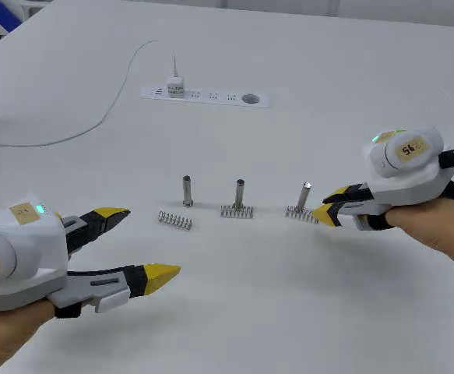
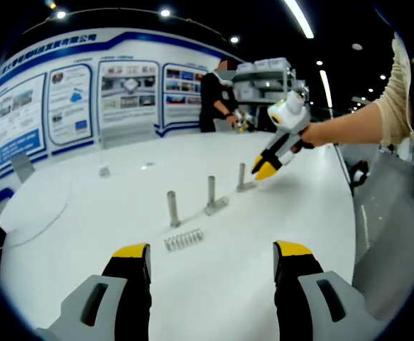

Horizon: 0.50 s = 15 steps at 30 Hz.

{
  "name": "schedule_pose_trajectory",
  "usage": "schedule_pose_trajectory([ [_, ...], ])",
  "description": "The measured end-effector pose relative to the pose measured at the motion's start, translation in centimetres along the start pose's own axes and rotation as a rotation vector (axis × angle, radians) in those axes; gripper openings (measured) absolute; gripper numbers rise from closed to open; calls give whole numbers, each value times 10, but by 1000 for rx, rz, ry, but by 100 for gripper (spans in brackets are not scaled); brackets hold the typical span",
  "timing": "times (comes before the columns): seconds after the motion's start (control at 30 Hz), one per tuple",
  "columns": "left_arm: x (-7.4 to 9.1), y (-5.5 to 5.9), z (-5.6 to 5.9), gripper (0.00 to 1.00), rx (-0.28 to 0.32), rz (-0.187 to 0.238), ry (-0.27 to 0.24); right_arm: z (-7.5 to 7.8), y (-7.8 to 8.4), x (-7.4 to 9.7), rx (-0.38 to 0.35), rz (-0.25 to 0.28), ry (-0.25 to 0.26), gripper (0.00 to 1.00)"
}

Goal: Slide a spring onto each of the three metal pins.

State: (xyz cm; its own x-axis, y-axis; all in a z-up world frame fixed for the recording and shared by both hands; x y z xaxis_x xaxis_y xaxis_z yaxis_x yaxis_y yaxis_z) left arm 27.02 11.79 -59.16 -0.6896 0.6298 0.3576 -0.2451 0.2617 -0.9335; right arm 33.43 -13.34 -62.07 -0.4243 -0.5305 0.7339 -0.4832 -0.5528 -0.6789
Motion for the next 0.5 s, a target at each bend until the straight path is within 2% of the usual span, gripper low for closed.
schedule_pose_trajectory([
  [0.5, 1, 3, -1, 71, 3, -11, -5, -2, 9, -12, 81, -79, -90, 17],
])
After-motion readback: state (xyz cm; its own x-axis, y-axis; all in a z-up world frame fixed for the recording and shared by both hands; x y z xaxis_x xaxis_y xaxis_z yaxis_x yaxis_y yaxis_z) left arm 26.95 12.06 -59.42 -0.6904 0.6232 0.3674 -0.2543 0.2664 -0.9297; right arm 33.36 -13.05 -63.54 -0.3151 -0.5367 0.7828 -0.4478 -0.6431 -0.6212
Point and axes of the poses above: the centre of the closed fingertips' face, and the gripper's own axes: x roughly backward along the fingers, z roughly to its right, y roughly out of its underside, the point moved 2 cm from there along x, roughly backward along the fingers, and after that the axes turned 8 degrees about -y, right-handed, at the moved point
